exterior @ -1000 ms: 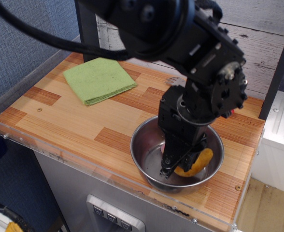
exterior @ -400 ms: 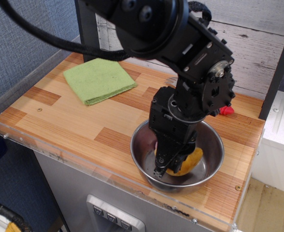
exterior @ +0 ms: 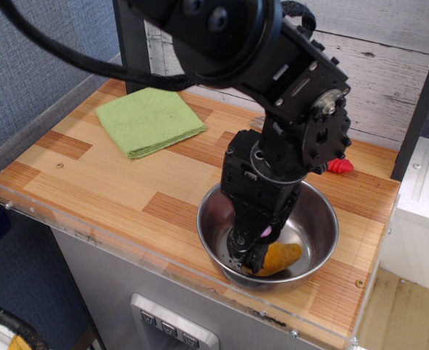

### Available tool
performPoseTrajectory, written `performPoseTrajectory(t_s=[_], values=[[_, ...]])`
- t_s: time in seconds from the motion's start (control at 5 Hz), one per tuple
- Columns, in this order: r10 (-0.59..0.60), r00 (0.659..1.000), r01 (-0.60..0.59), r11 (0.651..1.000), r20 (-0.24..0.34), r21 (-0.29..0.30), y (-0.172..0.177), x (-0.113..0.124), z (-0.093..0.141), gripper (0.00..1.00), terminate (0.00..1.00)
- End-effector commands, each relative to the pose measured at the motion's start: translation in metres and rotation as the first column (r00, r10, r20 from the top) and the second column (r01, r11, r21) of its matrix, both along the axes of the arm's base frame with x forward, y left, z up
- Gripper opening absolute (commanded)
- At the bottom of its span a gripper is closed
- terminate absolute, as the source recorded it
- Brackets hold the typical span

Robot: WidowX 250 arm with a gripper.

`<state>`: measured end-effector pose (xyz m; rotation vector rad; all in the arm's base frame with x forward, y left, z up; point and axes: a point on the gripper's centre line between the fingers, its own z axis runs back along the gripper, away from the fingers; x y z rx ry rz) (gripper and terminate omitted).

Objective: Place the croissant inside the bowl

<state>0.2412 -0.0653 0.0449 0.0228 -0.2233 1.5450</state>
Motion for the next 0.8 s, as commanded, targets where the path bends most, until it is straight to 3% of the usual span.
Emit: performPoseTrajectory(t_s=[0.0,0.2,0.4,0.6], values=[[0.017,0.998,-0.015,1.000,0.056,-0.025,0.009,-0.003,0.019,1.00,0.00],[0.026,0.995,-0.024,1.000,0.099,-0.018,0.013,-0.002,0.034,1.00,0.00],[0.024,0.983,-0.027,0.999,0.180,0.016,0.017,0.001,0.065,1.00,0.00],[0.032,0.972,-0.045,0.998,0.232,0.053,0.020,-0.001,0.096,1.00,1.00]])
